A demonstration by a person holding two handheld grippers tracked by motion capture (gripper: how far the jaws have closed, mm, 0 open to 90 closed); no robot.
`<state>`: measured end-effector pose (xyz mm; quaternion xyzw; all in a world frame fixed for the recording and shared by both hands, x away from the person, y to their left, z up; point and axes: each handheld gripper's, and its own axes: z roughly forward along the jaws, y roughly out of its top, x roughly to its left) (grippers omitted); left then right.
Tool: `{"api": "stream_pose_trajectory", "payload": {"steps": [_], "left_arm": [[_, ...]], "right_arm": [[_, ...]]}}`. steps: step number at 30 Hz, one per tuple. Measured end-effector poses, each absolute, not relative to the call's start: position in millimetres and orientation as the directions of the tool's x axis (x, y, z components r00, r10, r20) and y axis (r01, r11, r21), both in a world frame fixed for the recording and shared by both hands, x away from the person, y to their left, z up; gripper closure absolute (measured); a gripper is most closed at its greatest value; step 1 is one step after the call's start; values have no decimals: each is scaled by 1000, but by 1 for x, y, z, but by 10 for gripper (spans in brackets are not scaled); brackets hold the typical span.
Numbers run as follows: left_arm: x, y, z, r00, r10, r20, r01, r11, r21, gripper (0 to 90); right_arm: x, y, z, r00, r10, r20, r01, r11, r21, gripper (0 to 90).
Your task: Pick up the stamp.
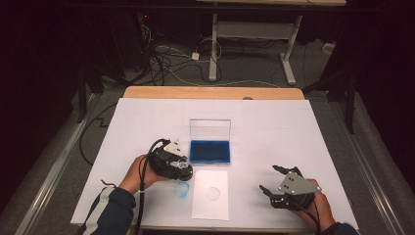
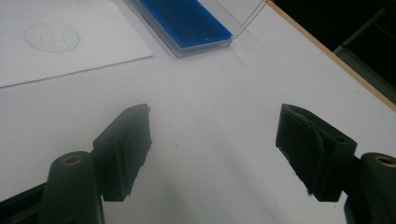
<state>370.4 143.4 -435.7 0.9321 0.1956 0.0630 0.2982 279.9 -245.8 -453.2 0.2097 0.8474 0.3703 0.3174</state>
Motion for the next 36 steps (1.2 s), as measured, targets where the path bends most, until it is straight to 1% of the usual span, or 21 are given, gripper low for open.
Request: {"api": "stream_pose_trajectory", "payload": {"steps": [4,15,22,24,28,31,33,36], "left_arm": [[371,142,-436,915,403,21,320,-756,571,533],[372,143,-437,918,397,13,319,-756,571,538],[371,141,-435,919,392,39,304,-769,562,543],[370,141,-435,913,405,53,305,-763,569,544],[368,146,-433,911,409,52,304,-752,585,544],[365,152,-429,907,417,61,297,-734,610,544],[362,154,-426,892,443,95,292,-722,627,544],[359,160,-421,885,453,106,286,-710,644,544]], "right_arm": [[281,-246,-454,-714,589,-378,125,639,759,265],[280,-245,-454,-726,583,-365,125,634,763,273],[279,-245,-452,-726,582,-366,119,631,767,275],[279,-246,-452,-725,585,-363,120,627,769,274],[279,-245,-451,-728,581,-365,117,630,768,274],[278,-246,-451,-728,579,-367,114,629,769,274],[277,-246,-451,-727,580,-366,114,628,770,274],[277,-247,-450,-727,581,-365,114,627,771,274]]}}
